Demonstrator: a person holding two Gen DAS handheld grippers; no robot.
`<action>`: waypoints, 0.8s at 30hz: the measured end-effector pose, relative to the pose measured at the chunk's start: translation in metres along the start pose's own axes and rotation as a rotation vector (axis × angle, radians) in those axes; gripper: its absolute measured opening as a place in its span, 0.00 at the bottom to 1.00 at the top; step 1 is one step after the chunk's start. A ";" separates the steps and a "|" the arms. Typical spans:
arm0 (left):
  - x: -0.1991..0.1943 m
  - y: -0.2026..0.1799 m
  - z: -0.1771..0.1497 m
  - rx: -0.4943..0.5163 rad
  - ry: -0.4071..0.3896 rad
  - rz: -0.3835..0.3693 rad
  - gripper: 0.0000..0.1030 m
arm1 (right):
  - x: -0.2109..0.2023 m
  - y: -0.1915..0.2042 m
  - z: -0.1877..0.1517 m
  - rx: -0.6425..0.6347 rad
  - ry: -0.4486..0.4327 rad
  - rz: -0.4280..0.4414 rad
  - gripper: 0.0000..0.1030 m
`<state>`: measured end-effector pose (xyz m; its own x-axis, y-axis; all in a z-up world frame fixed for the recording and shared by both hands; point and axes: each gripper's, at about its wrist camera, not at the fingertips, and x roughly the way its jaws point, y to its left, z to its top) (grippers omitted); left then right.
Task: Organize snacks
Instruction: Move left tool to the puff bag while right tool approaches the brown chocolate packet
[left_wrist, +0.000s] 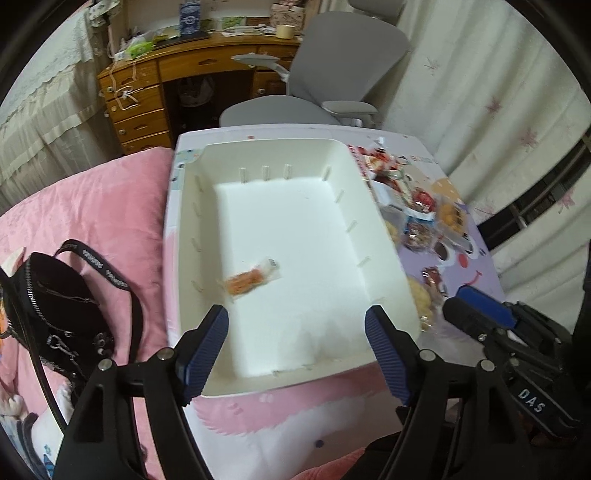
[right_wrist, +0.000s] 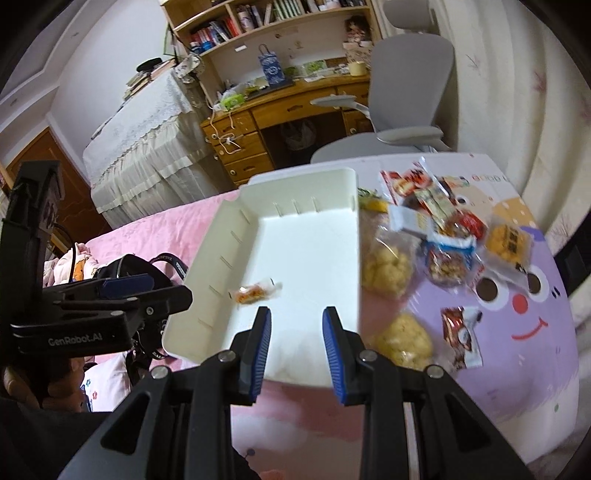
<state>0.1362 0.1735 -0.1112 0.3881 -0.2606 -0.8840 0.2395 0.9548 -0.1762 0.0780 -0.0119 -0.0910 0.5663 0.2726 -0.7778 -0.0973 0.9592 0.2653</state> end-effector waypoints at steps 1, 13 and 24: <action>0.001 -0.005 -0.001 0.003 0.000 -0.017 0.73 | -0.002 -0.004 -0.003 0.006 0.007 -0.003 0.28; 0.005 -0.071 -0.005 0.047 0.005 -0.047 0.77 | -0.021 -0.055 -0.017 0.030 0.052 -0.033 0.29; 0.020 -0.127 -0.009 -0.003 0.039 -0.041 0.78 | -0.030 -0.115 -0.012 -0.008 0.110 -0.032 0.30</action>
<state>0.1056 0.0481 -0.1104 0.3431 -0.2937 -0.8922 0.2521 0.9438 -0.2137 0.0629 -0.1292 -0.1051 0.4756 0.2477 -0.8440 -0.0874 0.9681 0.2349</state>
